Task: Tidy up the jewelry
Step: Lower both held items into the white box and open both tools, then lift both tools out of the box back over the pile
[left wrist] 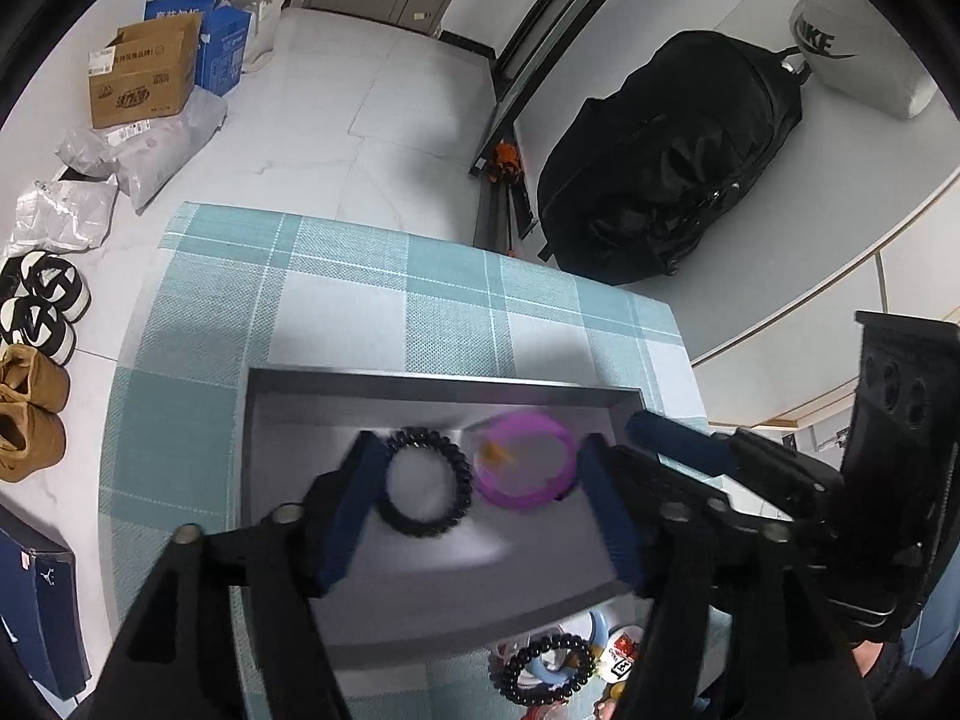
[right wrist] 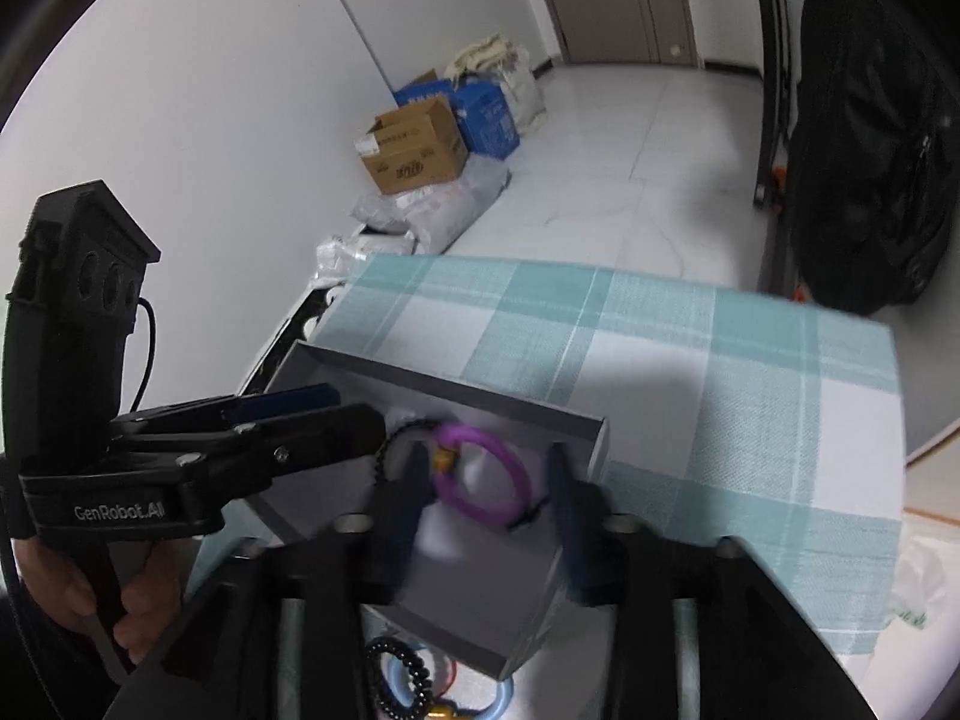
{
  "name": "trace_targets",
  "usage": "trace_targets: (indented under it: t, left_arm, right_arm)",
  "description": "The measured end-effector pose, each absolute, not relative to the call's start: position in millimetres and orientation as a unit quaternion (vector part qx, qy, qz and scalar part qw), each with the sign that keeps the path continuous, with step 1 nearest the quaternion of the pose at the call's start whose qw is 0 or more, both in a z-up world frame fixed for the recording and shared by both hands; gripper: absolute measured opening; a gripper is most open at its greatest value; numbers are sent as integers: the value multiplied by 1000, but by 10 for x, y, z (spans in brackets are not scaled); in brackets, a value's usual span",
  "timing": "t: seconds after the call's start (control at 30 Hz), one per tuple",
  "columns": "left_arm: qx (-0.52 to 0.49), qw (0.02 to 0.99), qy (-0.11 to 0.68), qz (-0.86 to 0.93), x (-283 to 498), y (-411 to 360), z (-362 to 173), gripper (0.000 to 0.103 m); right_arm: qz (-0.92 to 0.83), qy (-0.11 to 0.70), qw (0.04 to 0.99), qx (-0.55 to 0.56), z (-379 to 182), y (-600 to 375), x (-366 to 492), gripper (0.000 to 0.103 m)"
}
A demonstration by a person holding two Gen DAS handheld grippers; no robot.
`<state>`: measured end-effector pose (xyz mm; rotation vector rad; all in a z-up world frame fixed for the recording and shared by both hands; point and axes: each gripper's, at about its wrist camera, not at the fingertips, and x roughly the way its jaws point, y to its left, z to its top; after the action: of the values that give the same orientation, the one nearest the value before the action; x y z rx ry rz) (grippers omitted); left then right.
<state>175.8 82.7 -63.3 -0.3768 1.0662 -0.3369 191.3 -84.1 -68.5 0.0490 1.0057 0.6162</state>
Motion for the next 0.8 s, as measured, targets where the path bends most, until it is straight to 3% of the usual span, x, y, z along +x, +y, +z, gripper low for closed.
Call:
trace_targets:
  t: [0.2,0.37,0.57,0.67,0.8]
  left_arm:
    - [-143,847,488,-154,1595,774,-575,69]
    - [-101,872,460,-133,1336,732,-511,69]
    - [-98,888,434,-119,1001,713,-512,70]
    - [-100,884,441,-116,940,687,-548,74]
    - [-102,891,429,-108,804,677,-508,83]
  right_arm:
    - [287,445,848,18,-563,-894,1761,51]
    - [274,411,869,12,-482,-1033,1544,66]
    - [263,386,884,21,-399,-1287,1209,75]
    - [260,372,891,21,-354,-1386,1025,84]
    - [262,358,896,21,-315,-1472,841,85]
